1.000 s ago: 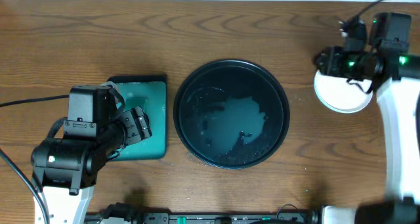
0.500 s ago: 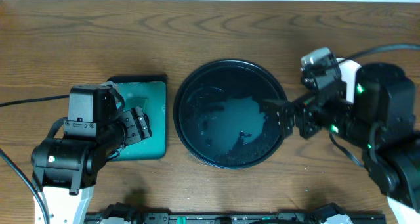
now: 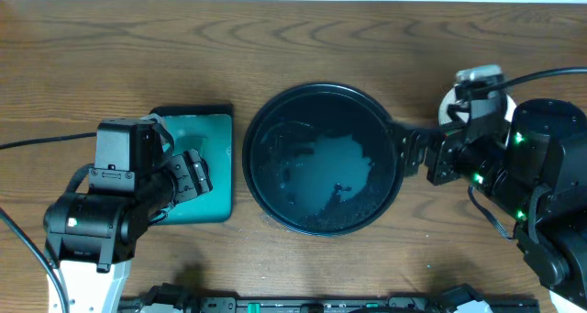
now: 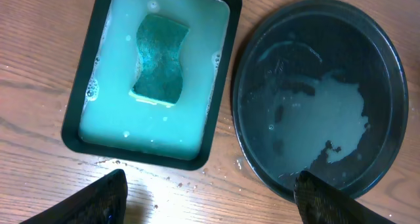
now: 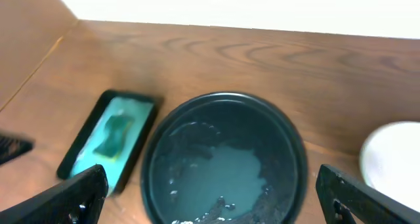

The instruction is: Clean dirty plates on tray and stack at the side

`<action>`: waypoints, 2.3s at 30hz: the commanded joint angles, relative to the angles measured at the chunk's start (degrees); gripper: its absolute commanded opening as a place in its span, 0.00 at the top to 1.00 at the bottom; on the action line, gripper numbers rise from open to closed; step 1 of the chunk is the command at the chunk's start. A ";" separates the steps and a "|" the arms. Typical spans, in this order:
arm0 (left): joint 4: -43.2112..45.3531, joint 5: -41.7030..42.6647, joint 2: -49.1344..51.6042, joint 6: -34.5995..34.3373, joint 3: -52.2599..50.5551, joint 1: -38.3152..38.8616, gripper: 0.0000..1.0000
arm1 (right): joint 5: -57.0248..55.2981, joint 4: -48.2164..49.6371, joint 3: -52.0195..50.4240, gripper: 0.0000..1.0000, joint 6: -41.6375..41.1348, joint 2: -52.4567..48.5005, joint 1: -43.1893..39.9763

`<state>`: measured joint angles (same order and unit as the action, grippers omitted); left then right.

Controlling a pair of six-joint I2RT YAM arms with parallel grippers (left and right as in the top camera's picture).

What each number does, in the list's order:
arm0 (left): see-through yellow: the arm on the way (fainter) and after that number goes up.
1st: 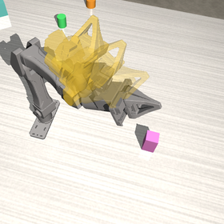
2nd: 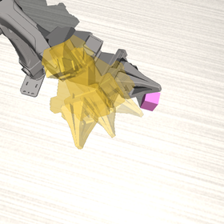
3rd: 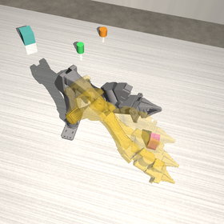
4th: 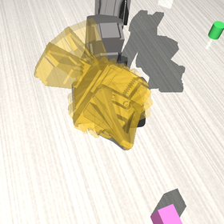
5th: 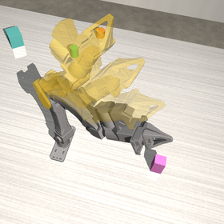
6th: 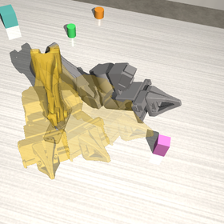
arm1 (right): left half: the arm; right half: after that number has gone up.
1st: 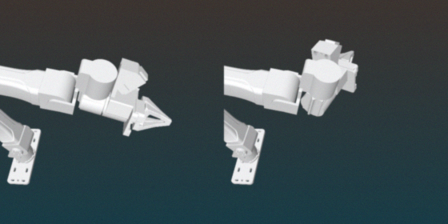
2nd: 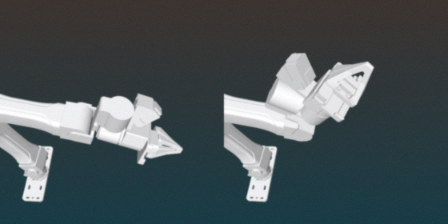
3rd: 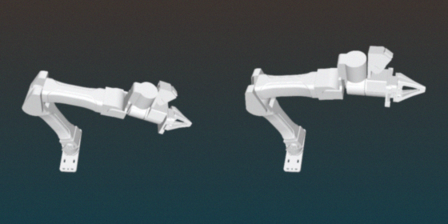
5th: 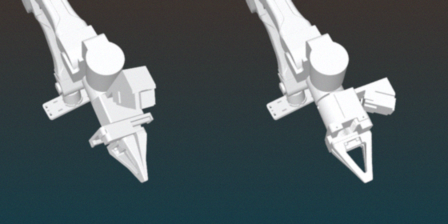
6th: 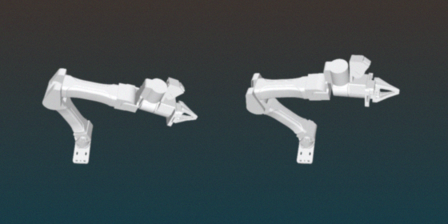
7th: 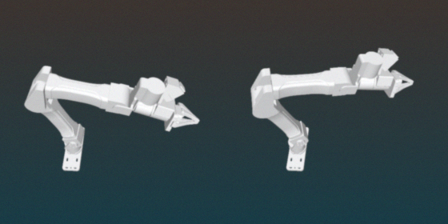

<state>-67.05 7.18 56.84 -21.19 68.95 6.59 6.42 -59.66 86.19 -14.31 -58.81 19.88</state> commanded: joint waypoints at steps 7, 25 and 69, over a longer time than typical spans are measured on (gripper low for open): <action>-0.04 -0.11 0.02 -0.52 0.37 0.24 0.18 | -9.31 2.99 -1.11 0.01 -3.67 1.11 -1.20; -0.04 -0.11 0.02 -0.52 0.37 0.24 0.18 | 8.59 38.91 -44.87 0.01 -3.26 34.34 -22.08; -0.04 -0.11 0.02 -0.52 0.37 0.24 0.18 | 4.22 60.26 -85.90 0.01 -8.39 58.53 -26.23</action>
<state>-67.05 7.18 56.86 -21.19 68.95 6.59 13.15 4.19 0.40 -22.59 -0.64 -7.05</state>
